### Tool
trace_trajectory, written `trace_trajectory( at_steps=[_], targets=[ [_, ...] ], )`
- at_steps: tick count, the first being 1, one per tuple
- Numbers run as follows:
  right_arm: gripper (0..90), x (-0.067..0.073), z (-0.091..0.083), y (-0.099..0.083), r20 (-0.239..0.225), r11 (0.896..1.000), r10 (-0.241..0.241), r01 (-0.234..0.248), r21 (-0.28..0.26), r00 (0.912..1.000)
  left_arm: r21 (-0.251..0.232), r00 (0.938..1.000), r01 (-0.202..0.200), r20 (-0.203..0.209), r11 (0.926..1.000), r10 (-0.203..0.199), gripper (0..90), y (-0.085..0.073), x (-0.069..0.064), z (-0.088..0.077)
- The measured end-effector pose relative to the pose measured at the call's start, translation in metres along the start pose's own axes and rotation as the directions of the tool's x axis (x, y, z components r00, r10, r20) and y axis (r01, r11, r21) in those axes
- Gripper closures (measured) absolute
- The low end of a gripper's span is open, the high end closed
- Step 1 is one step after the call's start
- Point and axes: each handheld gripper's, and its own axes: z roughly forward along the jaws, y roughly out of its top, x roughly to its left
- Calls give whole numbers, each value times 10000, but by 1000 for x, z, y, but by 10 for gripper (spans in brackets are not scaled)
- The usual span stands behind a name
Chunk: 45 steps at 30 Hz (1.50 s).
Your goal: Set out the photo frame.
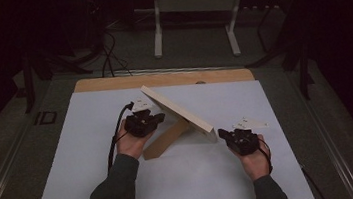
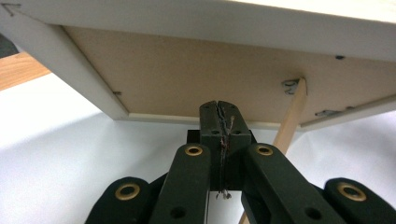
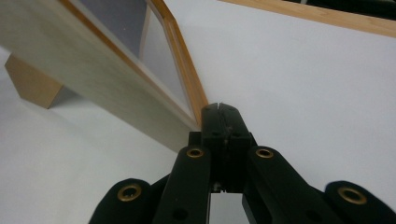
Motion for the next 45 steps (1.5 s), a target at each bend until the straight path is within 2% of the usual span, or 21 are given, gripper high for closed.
trace_trajectory(
  at_steps=[6,11,21,36,45],
  targets=[
    [900,-3,5,1,32,9999,158,-158,-23,9999,-81,9998,205,-28,9998,-205,900,6,-1,7],
    [900,-4,9,4,-233,9991,401,-403,-106,9989,-46,9995,313,-11,9995,-313,900,9,-2,11],
    [900,-3,14,7,-561,9988,467,-474,-109,9973,91,9998,212,-50,9997,-212,900,11,-4,15],
    [900,-3,14,10,-766,9998,196,-194,38,9969,210,10000,58,-22,9998,-58,900,15,-10,18],
    [900,4,13,13,-978,9999,-125,129,32,9951,135,9998,-105,197,9999,103,900,18,-17,16]
  ],
)
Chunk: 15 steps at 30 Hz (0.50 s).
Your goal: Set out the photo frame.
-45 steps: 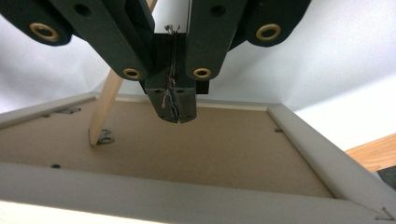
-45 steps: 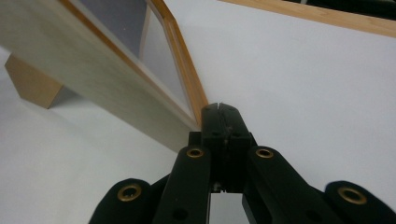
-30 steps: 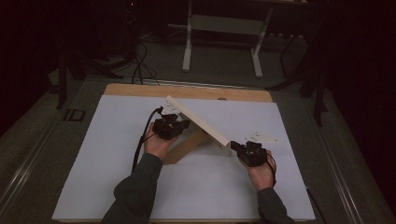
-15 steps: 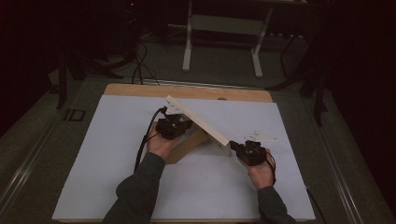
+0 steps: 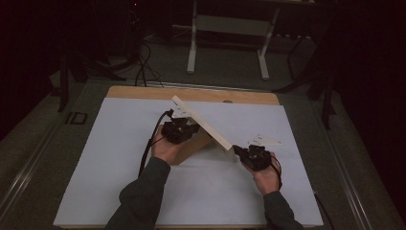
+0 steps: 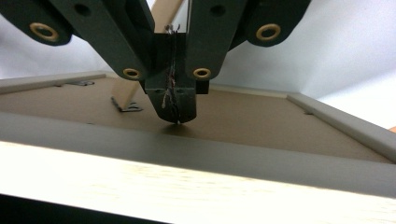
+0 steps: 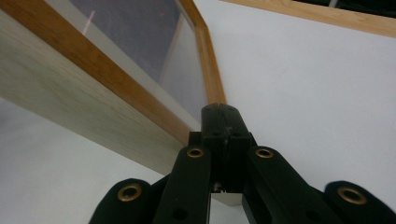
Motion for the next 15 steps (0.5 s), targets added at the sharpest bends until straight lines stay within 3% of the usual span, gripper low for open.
trace_trajectory(
  at_steps=[15],
  targets=[
    [900,10,-1,1,-225,9997,-227,226,-3,9995,18,9991,-368,218,9993,368,900,2,-9,-5]
  ],
)
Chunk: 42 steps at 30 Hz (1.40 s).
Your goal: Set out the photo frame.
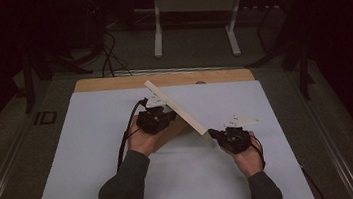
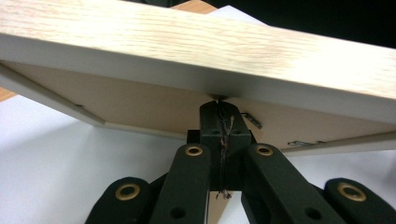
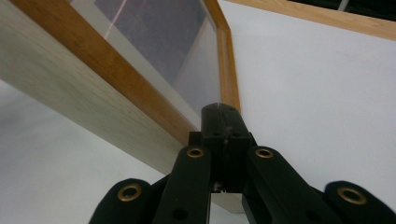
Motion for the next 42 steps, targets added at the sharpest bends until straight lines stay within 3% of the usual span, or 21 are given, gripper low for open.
trace_trajectory(
  at_steps=[11,26,37,42],
  targets=[
    [900,9,0,2,-183,9995,-313,314,63,9993,140,9993,-355,118,9993,354,900,2,-7,-4],
    [900,25,-1,6,-524,9966,-821,823,11,9952,479,9972,-738,170,9961,731,900,4,-10,3],
    [900,34,-2,9,-833,9940,-1092,1090,-72,9905,649,9923,-1189,416,9908,1164,900,3,-9,9],
    [900,38,-2,10,-952,9925,-1223,1222,-67,9879,622,9916,-1191,582,9909,1155,900,3,-7,11]
  ],
)
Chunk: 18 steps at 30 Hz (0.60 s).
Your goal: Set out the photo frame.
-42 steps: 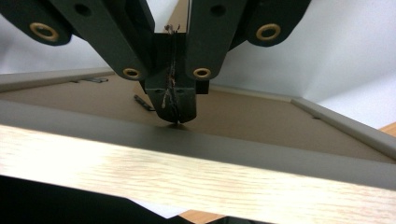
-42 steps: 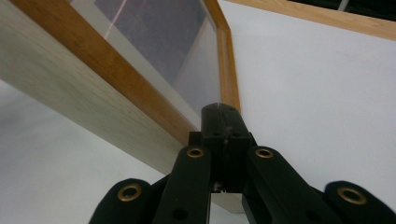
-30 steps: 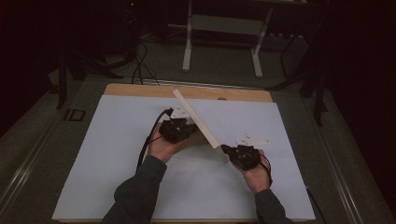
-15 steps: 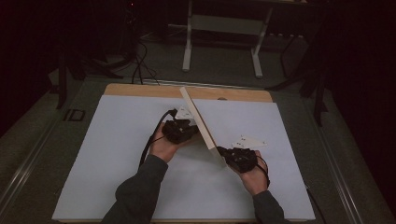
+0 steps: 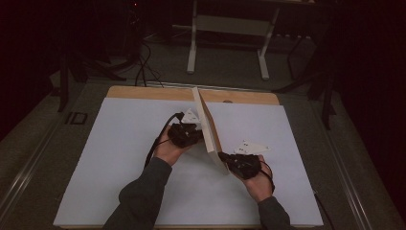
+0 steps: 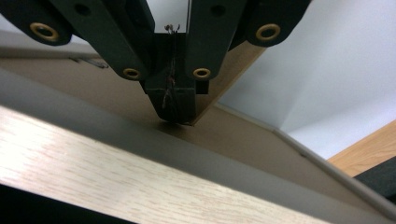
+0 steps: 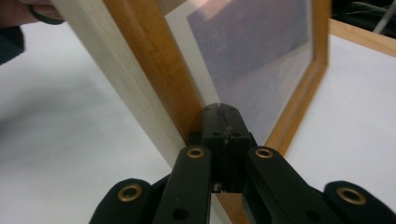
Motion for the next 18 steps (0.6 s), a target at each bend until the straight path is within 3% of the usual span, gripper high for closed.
trace_trajectory(
  at_steps=[10,18],
  targets=[
    [900,6,1,2,-294,9999,-123,123,-23,9995,-33,9995,-54,307,10000,55,900,-3,-1,4],
    [900,9,5,3,-523,10000,-96,94,-31,9986,-164,9968,305,739,9994,-292,900,-6,5,5]
  ],
)
